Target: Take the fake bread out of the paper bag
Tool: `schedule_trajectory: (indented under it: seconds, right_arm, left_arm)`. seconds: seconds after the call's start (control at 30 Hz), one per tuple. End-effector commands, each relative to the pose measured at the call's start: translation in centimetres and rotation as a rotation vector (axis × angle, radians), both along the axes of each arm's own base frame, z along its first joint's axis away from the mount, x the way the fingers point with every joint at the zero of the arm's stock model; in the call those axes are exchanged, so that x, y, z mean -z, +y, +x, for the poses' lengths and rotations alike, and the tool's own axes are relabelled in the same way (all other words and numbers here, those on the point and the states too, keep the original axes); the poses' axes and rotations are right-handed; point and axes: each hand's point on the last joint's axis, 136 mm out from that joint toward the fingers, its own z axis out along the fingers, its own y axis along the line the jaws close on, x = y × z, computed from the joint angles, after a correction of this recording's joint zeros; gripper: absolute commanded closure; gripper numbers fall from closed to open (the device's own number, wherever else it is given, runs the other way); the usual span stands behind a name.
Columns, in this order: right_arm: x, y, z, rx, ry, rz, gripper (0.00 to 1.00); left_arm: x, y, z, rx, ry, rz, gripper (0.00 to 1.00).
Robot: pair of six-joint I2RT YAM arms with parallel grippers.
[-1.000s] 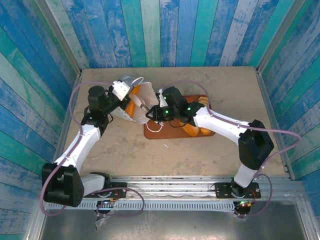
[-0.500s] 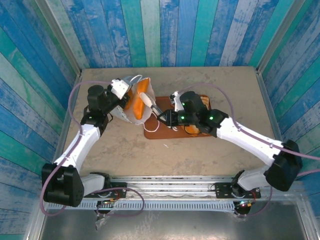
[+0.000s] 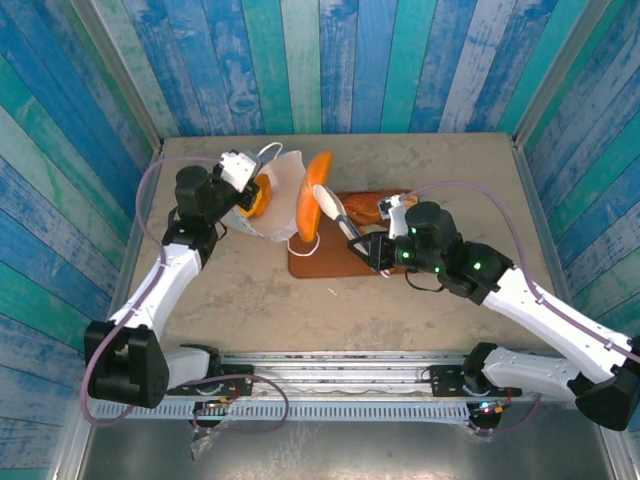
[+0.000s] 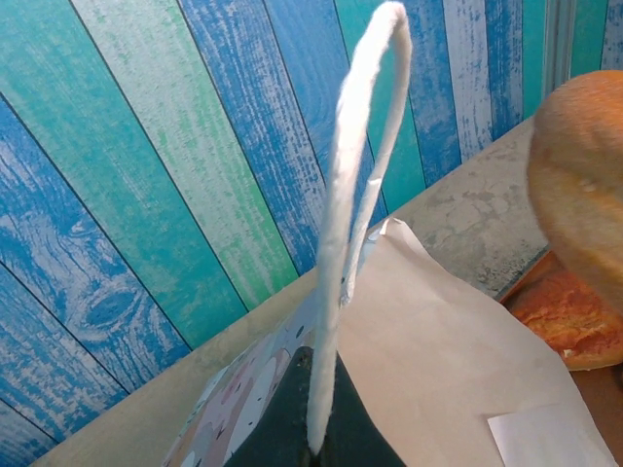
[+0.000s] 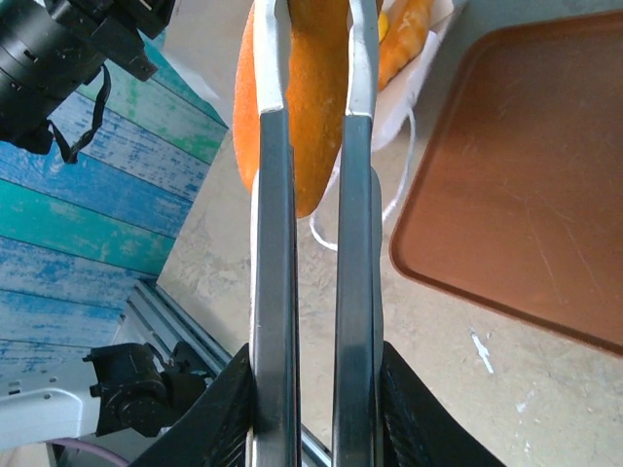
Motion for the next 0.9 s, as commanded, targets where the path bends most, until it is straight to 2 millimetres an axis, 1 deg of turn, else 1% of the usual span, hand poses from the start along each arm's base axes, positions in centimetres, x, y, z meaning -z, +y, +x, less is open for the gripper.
schedule_trajectory:
  seconds: [0.0,0.17,0.3,0.4,0.5,0.63,0.77,0.87]
  right_arm:
    - [-1.1,-1.1,0.1,0.032,-0.054,0.005,0.85]
    - [0.0,-3.4,0.6,0.098,-0.033,-0.065,0.84]
    - [1.4,-4.5,1.0,0.133,0.008,-0.103,0.84]
    - [2.9,-4.9,1.3,0.149,0.045,-0.136,0.84]
    - [4.0,-4.0,1.3,0.102,0.074,-0.157,0.83]
    - [5.9,-2.1,1.7,0.034,0.133,-0.179,0.82]
    - [7.4,0.0,2.4,-0.01,0.168,-0.139,0.82]
    - [8.1,1.4,2.8,-0.039,0.186,-0.109,0.82]
  left_arm:
    - [-0.8,0.3,1.0,-0.028,-0.019,-0.004,1.0]
    - [-1.0,0.8,0.9,-0.055,-0.028,0.008,1.0]
    - [-1.4,1.2,0.7,-0.079,-0.043,0.017,1.0]
    - [-1.7,1.4,0.7,-0.092,-0.051,0.017,1.0]
    - [-1.9,1.6,0.8,-0.106,-0.056,0.011,1.0]
    - [-2.4,2.2,1.1,-0.144,-0.062,-0.012,1.0]
    - [-2.3,2.5,1.3,-0.163,-0.056,-0.019,0.99]
    - [-2.3,2.5,1.3,-0.163,-0.057,-0.021,1.0]
